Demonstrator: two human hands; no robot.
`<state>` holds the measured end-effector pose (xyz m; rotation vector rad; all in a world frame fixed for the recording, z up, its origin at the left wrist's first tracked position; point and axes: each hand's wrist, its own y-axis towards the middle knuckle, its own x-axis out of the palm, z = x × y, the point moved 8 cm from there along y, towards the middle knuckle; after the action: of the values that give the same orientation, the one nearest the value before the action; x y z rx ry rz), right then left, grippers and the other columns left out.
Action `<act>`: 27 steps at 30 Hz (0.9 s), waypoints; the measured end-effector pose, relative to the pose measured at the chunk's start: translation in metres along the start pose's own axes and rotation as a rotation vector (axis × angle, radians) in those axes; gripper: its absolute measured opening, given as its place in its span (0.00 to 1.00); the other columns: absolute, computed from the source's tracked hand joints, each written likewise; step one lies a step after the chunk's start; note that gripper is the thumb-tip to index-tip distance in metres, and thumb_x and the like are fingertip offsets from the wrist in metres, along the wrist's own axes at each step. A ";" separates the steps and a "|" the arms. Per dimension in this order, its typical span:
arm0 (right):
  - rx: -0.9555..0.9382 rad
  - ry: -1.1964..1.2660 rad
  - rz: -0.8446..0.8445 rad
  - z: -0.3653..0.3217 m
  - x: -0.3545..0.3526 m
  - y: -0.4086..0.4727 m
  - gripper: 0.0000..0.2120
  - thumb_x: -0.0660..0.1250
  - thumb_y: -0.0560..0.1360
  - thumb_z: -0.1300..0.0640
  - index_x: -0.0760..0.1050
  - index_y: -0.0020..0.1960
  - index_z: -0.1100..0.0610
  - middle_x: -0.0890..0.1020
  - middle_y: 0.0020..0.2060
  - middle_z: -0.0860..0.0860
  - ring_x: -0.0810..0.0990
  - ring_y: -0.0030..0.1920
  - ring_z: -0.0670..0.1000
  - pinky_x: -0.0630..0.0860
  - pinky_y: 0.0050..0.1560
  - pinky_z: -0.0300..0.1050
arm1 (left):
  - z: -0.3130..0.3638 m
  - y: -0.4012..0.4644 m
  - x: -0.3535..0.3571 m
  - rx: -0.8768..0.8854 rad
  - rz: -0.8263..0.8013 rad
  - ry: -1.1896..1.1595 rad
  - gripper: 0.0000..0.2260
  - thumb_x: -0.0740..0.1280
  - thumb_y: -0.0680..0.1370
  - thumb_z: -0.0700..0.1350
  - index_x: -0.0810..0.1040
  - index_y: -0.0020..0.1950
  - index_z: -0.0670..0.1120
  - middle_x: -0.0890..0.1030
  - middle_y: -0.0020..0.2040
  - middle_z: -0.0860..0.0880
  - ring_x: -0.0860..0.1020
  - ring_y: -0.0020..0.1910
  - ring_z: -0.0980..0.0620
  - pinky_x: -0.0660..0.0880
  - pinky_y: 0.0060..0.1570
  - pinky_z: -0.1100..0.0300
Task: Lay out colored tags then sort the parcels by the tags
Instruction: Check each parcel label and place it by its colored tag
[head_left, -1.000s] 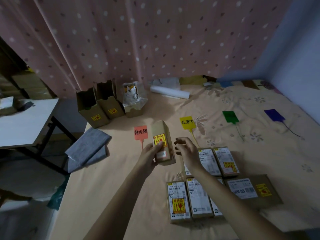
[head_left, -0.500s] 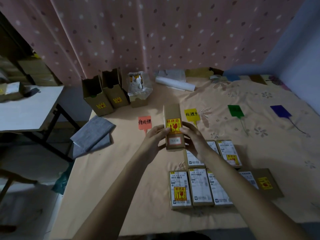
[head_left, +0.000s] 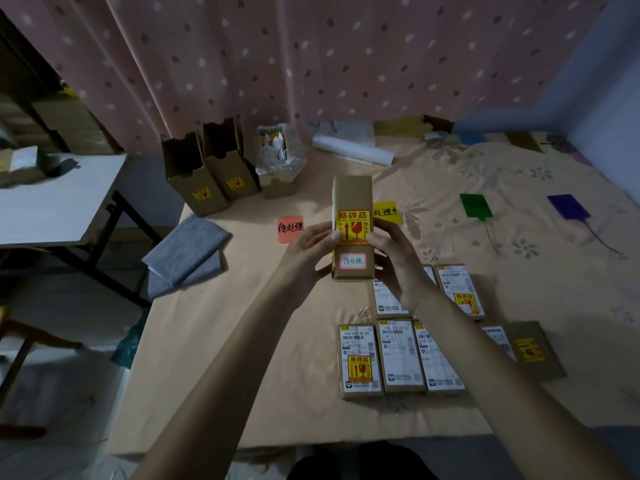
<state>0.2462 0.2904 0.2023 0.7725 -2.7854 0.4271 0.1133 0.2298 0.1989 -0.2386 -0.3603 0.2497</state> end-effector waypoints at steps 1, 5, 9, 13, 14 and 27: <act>0.002 0.002 0.001 0.001 0.000 0.000 0.23 0.69 0.70 0.51 0.73 0.65 0.51 0.84 0.50 0.52 0.84 0.47 0.51 0.79 0.44 0.48 | 0.000 0.000 0.000 -0.001 0.002 0.000 0.21 0.70 0.72 0.50 0.74 0.63 0.47 0.79 0.60 0.44 0.78 0.61 0.45 0.75 0.60 0.47; 0.032 0.006 0.014 0.010 -0.003 0.003 0.24 0.69 0.70 0.50 0.73 0.66 0.50 0.84 0.51 0.53 0.84 0.48 0.52 0.79 0.45 0.49 | -0.006 0.001 -0.003 -0.011 0.010 -0.001 0.22 0.69 0.74 0.50 0.72 0.66 0.44 0.80 0.59 0.45 0.78 0.60 0.45 0.75 0.59 0.48; 0.095 -0.022 0.051 0.031 -0.006 0.007 0.20 0.70 0.70 0.50 0.75 0.61 0.49 0.83 0.51 0.53 0.83 0.48 0.53 0.79 0.46 0.48 | -0.027 0.001 -0.007 -0.043 0.032 -0.019 0.18 0.68 0.76 0.49 0.75 0.63 0.43 0.81 0.55 0.47 0.79 0.57 0.46 0.76 0.54 0.51; 0.178 -0.115 0.127 0.075 -0.015 0.007 0.13 0.69 0.76 0.52 0.74 0.60 0.51 0.82 0.55 0.55 0.84 0.49 0.54 0.81 0.44 0.47 | -0.069 0.000 -0.018 -0.099 0.113 -0.046 0.11 0.65 0.78 0.47 0.76 0.57 0.43 0.81 0.52 0.44 0.80 0.54 0.46 0.79 0.50 0.52; 0.210 -0.132 0.118 0.089 -0.016 0.008 0.15 0.69 0.76 0.52 0.74 0.61 0.51 0.82 0.55 0.55 0.85 0.49 0.55 0.82 0.45 0.49 | -0.082 0.001 -0.025 -0.122 0.163 -0.042 0.12 0.65 0.78 0.47 0.75 0.58 0.42 0.80 0.54 0.42 0.80 0.55 0.45 0.79 0.50 0.51; 0.305 -0.226 0.253 0.148 -0.009 0.155 0.17 0.74 0.72 0.52 0.78 0.59 0.56 0.84 0.52 0.55 0.83 0.51 0.54 0.80 0.43 0.45 | -0.096 0.119 -0.097 -0.070 0.320 0.246 0.14 0.68 0.77 0.48 0.78 0.61 0.47 0.82 0.54 0.45 0.82 0.50 0.51 0.76 0.44 0.63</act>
<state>0.1521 0.3726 0.0280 0.5548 -3.0867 0.8775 0.0379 0.2968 0.0481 -0.3921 -0.0848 0.5176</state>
